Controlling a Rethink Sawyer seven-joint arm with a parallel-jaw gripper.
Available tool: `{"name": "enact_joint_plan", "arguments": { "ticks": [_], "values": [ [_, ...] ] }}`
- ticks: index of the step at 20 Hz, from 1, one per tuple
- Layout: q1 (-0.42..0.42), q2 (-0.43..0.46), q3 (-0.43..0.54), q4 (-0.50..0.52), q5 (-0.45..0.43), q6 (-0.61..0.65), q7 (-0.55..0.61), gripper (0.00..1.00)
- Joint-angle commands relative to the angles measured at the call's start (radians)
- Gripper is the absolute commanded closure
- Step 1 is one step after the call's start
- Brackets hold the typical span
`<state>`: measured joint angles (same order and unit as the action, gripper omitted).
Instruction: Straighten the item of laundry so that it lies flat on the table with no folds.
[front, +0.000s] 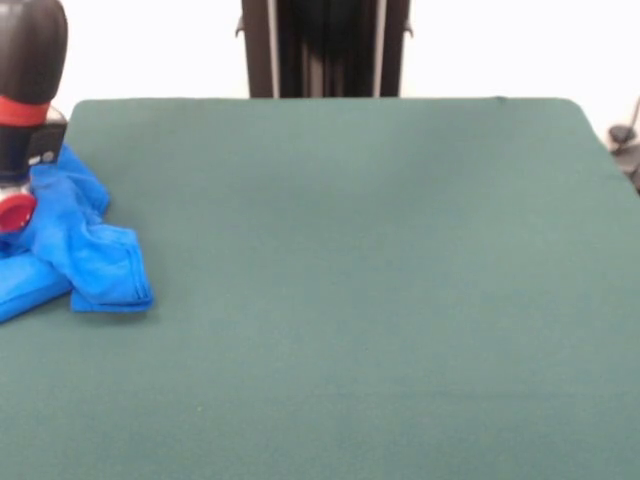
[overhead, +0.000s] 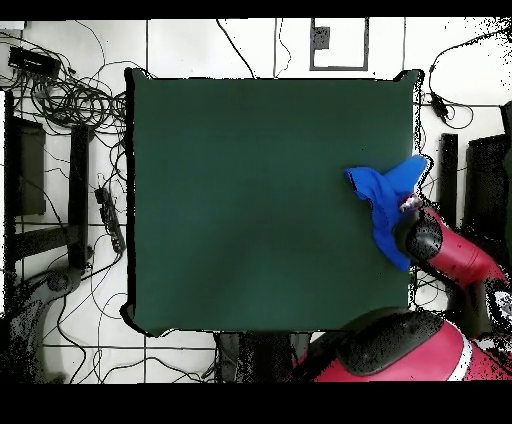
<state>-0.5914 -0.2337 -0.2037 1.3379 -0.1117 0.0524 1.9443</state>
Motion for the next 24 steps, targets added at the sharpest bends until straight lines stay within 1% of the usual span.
{"name": "enact_joint_plan", "arguments": {
  "ticks": [1, 4, 7, 15, 17, 21, 24],
  "values": [
    [0.12, -0.026, 0.092, 0.25, 0.08, 0.192, 0.206, 0.0],
    [0.125, -0.048, 0.09, 0.276, 0.101, 0.231, 0.196, 0.0],
    [0.101, -0.055, 0.123, 0.3, 0.121, 0.257, 0.182, 0.0],
    [0.023, 0.001, 0.221, 0.301, 0.136, 0.234, 0.129, 0.0],
    [0.0, 0.019, 0.247, 0.299, 0.135, 0.232, 0.114, 0.0],
    [-0.031, 0.09, 0.275, 0.25, 0.108, 0.207, 0.073, 0.0],
    [-0.114, 0.149, 0.364, 0.246, 0.082, 0.17, 0.028, 0.0]
  ]
}}
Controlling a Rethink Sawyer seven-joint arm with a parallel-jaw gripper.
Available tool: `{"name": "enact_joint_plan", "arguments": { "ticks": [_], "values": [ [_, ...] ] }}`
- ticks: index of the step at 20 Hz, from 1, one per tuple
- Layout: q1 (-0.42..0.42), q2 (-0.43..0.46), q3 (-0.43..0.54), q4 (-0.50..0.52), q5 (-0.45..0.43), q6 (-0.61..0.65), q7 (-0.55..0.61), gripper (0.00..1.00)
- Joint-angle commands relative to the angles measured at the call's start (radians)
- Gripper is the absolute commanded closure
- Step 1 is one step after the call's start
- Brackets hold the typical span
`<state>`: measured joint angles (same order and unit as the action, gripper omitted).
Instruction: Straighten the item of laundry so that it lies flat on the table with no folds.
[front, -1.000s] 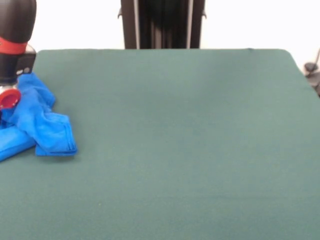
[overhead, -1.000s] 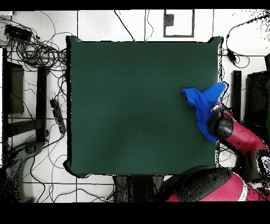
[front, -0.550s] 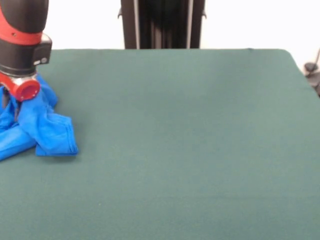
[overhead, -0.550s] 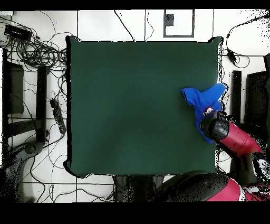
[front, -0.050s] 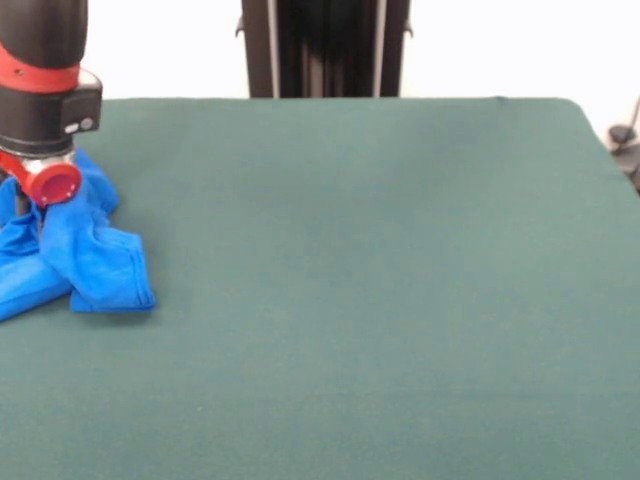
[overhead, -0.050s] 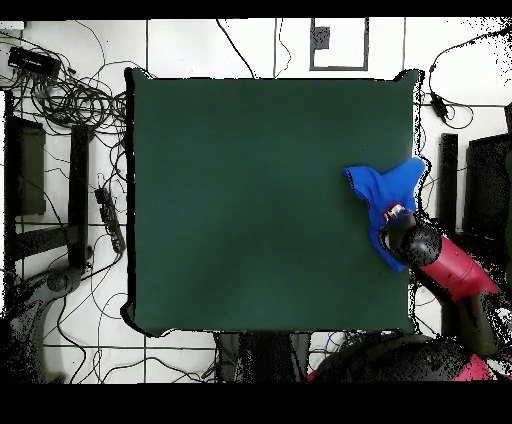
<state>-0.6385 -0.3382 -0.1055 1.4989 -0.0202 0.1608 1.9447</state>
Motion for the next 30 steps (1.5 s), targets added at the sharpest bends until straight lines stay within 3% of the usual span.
{"name": "enact_joint_plan", "arguments": {
  "ticks": [1, 11, 30],
  "values": [
    [-0.088, 0.266, 0.288, 0.091, -0.015, 0.05, 0.023, 0.0],
    [-0.174, 0.266, 0.391, 0.191, 0.005, 0.136, 0.039, 0.0],
    [-0.155, 0.256, 0.413, 0.256, 0.045, 0.024, 0.176, 0.0]
  ]
}}
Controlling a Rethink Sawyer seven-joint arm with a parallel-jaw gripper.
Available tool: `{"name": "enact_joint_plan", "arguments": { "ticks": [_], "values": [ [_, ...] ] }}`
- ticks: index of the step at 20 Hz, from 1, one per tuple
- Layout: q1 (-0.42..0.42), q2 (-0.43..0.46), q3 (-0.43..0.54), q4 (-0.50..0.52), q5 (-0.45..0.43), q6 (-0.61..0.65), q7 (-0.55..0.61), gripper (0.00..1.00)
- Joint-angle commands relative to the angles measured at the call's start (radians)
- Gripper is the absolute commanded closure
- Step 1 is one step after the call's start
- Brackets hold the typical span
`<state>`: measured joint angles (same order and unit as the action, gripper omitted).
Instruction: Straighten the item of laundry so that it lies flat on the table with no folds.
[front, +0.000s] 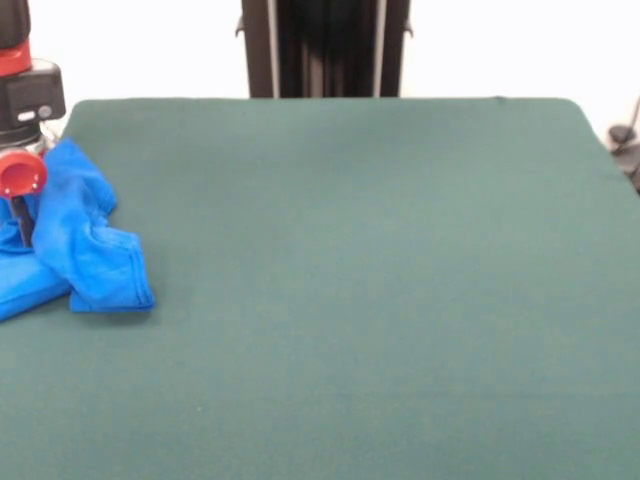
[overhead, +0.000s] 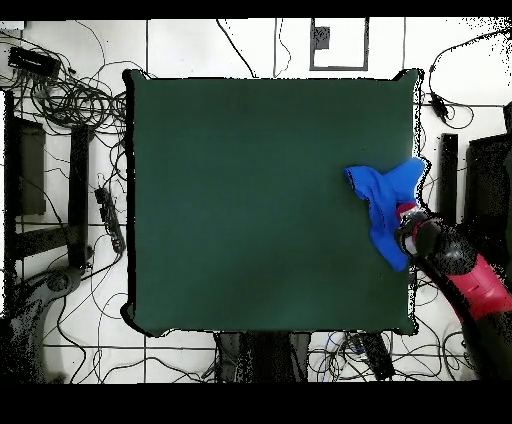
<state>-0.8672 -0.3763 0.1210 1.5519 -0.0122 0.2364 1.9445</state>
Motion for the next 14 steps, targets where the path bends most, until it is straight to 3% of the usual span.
{"name": "enact_joint_plan", "arguments": {
  "ticks": [1, 7, 11, 14],
  "values": [
    [0.077, 0.294, 0.185, 0.205, 0.04, -0.058, 0.182, 0.0],
    [0.13, 0.275, 0.147, 0.214, 0.062, -0.11, 0.24, 0.0],
    [0.251, 0.242, 0.043, 0.21, 0.092, -0.203, 0.324, 0.0],
    [0.285, 0.232, 0.018, 0.219, 0.132, -0.21, 0.335, 0.0]
  ]
}}
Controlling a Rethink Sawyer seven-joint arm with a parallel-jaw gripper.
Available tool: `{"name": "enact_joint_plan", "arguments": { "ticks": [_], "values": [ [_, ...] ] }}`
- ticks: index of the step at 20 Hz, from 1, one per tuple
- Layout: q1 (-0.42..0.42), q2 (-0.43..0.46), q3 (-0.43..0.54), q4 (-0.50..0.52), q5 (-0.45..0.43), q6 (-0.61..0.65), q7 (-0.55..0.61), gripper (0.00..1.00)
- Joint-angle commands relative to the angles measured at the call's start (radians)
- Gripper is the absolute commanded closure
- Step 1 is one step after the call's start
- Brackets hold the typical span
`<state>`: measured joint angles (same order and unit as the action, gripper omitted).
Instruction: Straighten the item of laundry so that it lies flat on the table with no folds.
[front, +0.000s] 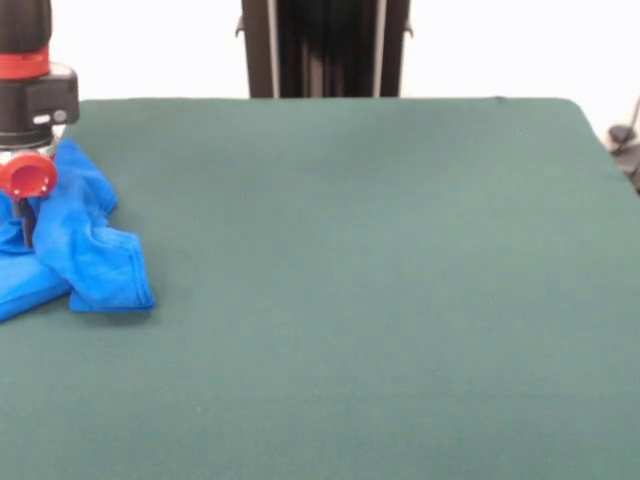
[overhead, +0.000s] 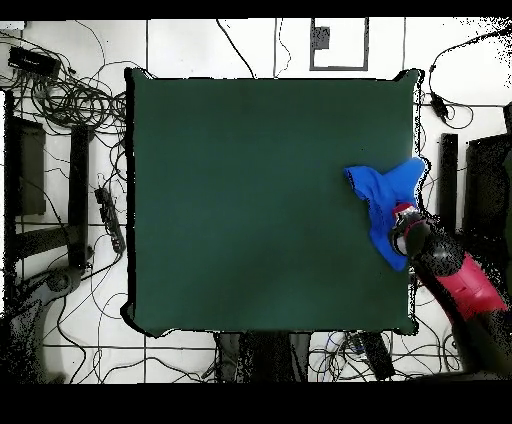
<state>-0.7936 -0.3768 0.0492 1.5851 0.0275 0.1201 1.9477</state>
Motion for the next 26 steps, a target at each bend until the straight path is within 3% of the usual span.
{"name": "enact_joint_plan", "arguments": {
  "ticks": [1, 6, 26],
  "values": [
    [0.223, 0.23, 0.081, 0.189, 0.106, -0.1, 0.335, 0.0],
    [0.287, 0.215, 0.034, 0.206, 0.178, -0.131, 0.348, 0.0],
    [0.256, 0.188, 0.109, 0.301, 0.335, -0.13, 0.298, 0.0]
  ]
}}
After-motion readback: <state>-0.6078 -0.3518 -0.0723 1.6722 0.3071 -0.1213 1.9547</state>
